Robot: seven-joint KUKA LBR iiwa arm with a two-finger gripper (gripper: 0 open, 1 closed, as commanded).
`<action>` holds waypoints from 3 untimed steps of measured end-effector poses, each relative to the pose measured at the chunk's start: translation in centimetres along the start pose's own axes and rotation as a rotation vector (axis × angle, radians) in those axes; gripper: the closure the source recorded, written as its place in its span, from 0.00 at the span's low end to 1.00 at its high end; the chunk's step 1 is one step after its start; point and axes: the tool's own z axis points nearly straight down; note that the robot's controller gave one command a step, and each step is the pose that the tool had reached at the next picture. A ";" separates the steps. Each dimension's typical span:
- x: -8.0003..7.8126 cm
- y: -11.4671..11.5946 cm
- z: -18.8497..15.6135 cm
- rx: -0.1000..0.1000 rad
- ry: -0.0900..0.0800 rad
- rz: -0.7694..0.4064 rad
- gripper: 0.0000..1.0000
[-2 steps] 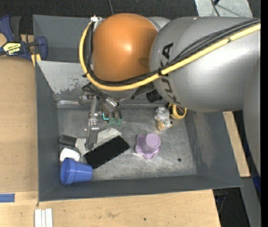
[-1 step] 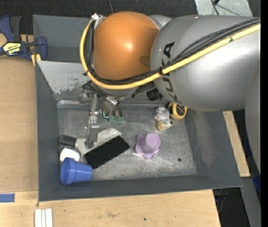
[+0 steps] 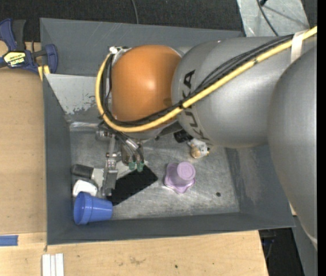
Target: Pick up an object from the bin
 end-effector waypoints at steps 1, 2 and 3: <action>1.4 -2.8 4.6 0.002 0.006 -0.133 0.00; -0.4 -3.6 12.4 0.000 -0.004 -0.215 1.00; -0.4 -3.6 12.3 0.000 -0.004 -0.215 1.00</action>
Offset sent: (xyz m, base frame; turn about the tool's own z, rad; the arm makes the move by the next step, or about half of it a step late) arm 0.0002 -0.0352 -0.1267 -0.2178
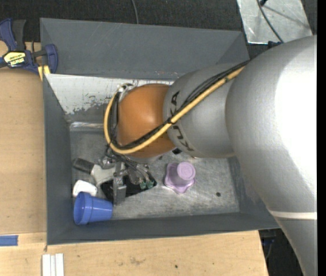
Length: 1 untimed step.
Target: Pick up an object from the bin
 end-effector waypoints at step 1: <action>0.6 0.3 -3.8 0.002 0.019 -0.015 1.00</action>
Offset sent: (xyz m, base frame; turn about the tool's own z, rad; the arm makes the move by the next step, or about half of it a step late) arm -0.0107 -0.0181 0.1823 -0.0211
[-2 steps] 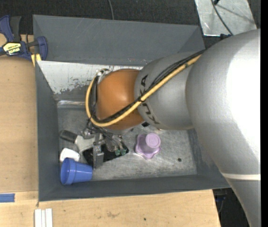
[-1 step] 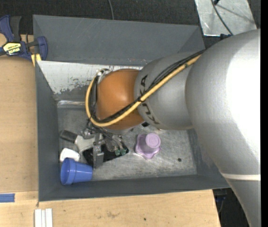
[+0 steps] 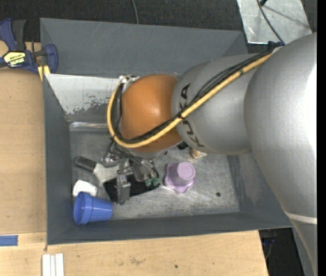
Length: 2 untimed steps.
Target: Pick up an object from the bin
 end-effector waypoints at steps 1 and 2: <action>0.2 -0.5 -5.4 -0.001 -0.004 -0.004 1.00; -0.8 -1.2 -10.7 -0.001 -0.006 -0.074 1.00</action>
Offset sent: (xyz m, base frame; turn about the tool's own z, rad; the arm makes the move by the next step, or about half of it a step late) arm 0.0291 -0.0168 0.1683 -0.1887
